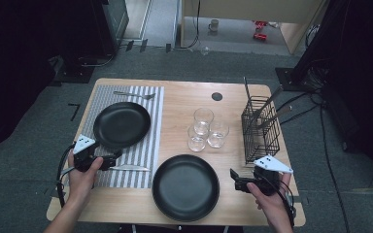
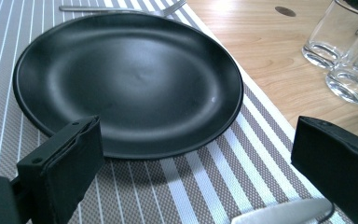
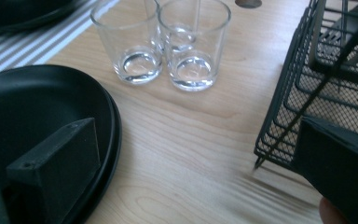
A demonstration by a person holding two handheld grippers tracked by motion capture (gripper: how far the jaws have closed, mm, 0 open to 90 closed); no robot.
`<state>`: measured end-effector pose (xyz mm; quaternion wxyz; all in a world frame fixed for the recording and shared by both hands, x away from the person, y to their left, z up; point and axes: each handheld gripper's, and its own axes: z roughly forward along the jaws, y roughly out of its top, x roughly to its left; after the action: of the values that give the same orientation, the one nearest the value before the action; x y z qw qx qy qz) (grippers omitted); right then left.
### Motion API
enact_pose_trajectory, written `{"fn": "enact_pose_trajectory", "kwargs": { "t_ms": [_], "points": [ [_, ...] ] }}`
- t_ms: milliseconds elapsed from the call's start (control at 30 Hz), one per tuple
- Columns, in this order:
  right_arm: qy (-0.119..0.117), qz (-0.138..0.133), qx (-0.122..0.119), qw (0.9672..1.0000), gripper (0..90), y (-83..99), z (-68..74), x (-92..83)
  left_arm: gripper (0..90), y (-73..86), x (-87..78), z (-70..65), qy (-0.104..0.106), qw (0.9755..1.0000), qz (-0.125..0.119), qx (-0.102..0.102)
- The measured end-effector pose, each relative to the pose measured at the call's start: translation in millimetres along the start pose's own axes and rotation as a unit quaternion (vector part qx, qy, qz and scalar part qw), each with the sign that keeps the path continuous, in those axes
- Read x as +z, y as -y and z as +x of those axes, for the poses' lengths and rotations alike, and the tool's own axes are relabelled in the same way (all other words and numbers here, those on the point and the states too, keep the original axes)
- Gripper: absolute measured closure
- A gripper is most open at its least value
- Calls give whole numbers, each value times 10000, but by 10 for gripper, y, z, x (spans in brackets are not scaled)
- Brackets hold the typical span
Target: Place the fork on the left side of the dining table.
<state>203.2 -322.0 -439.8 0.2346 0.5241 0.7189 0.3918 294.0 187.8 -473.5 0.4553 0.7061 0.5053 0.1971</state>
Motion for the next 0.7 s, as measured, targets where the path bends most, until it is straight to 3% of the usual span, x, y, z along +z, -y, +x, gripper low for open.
{"fn": "enact_pose_trajectory", "kwargs": {
  "t_ms": [400,500,567,633,700],
  "points": [
    [-74,-77,-115,9999,1,-215,70,16,24,141,-49,16,-59,10000,32,-13],
    [-101,-94,-124,9998,1,-280,92,25,24,172,-61,22,-122,9999,14,3],
    [-125,-107,-163,9997,1,-324,115,35,24,211,-65,20,-307,9995,-5,114],
    [-152,-98,-204,9996,8,-366,137,50,24,251,-71,33,-289,9996,16,71],
    [-147,-123,-233,9995,36,-407,159,66,24,288,-71,36,-357,9992,60,164]
  ]
}}
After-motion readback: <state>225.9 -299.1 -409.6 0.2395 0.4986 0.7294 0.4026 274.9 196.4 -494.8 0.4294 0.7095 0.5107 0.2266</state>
